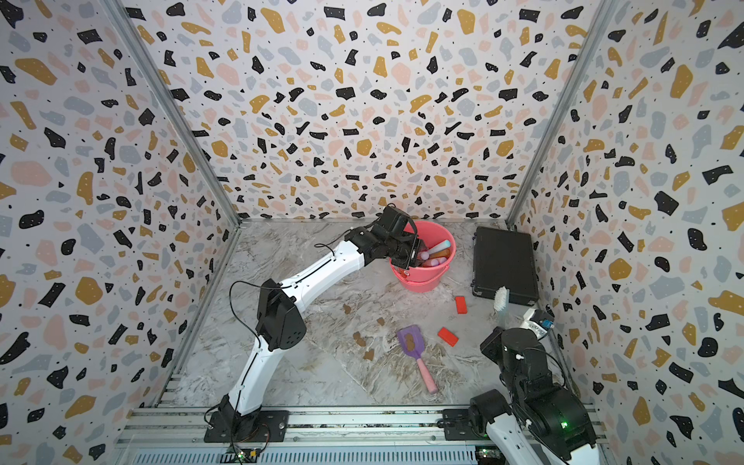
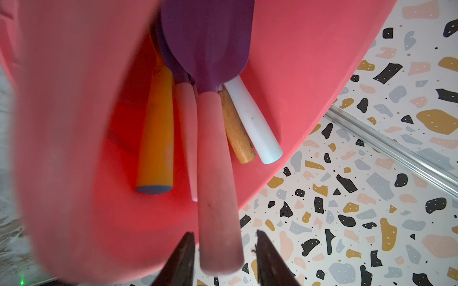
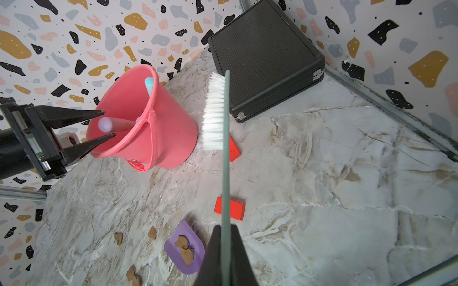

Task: Brush the soil off the hand trowel and place it into the bucket
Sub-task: Place the hand trowel in the bucket.

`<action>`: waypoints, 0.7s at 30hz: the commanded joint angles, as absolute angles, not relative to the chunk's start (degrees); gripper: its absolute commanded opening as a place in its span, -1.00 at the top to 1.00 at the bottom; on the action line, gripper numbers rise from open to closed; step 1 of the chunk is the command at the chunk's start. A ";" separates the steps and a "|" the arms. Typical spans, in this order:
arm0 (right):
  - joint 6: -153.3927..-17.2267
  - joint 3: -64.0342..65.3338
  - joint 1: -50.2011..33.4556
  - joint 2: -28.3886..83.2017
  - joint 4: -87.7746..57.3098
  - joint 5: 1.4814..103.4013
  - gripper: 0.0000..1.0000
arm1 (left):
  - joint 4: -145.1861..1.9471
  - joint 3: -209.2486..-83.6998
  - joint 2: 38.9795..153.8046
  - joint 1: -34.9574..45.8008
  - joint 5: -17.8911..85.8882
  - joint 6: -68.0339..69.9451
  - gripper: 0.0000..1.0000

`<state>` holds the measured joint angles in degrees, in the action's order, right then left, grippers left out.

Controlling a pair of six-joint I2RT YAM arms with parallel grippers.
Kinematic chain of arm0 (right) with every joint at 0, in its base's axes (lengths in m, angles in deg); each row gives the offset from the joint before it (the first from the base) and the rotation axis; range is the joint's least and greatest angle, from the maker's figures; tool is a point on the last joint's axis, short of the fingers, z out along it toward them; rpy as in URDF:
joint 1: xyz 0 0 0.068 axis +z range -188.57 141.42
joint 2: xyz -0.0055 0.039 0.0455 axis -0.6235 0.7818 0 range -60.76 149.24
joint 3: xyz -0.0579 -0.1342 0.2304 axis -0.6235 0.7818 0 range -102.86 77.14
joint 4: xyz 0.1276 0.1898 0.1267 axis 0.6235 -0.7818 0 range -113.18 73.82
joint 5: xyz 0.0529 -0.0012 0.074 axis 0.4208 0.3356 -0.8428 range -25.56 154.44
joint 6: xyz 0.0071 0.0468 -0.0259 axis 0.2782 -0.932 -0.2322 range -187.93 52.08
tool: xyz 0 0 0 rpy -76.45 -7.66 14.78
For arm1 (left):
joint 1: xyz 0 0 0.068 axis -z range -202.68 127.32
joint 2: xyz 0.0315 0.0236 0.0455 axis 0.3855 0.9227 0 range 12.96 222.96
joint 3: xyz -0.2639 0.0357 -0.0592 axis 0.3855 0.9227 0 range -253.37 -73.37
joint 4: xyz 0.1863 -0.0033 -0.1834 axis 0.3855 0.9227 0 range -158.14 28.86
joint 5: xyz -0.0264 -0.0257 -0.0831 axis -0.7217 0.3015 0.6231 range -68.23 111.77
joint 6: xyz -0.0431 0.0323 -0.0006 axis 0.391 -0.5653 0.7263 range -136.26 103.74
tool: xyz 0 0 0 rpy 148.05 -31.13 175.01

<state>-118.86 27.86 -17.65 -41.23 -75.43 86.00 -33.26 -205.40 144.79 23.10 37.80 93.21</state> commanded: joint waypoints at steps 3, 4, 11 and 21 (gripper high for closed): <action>-116.73 25.29 -17.70 -40.89 -76.14 86.93 1.00 | -33.80 -207.46 143.27 23.30 37.16 91.11 -0.12; -116.55 25.21 -17.66 -40.72 -76.19 86.67 1.00 | -33.47 -207.78 142.89 23.30 36.94 90.76 -0.16; -114.43 24.02 -17.66 -37.41 -75.95 85.33 1.00 | -28.71 -215.47 140.25 23.78 35.27 82.79 -0.57; -108.77 18.81 -17.73 -22.14 -74.04 78.73 1.00 | -11.54 -206.17 122.80 28.29 21.08 68.18 -0.48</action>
<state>-112.15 21.11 -17.63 -24.62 -75.08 81.67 -20.33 -210.86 129.14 26.34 29.21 75.24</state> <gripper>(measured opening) 0.077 0.743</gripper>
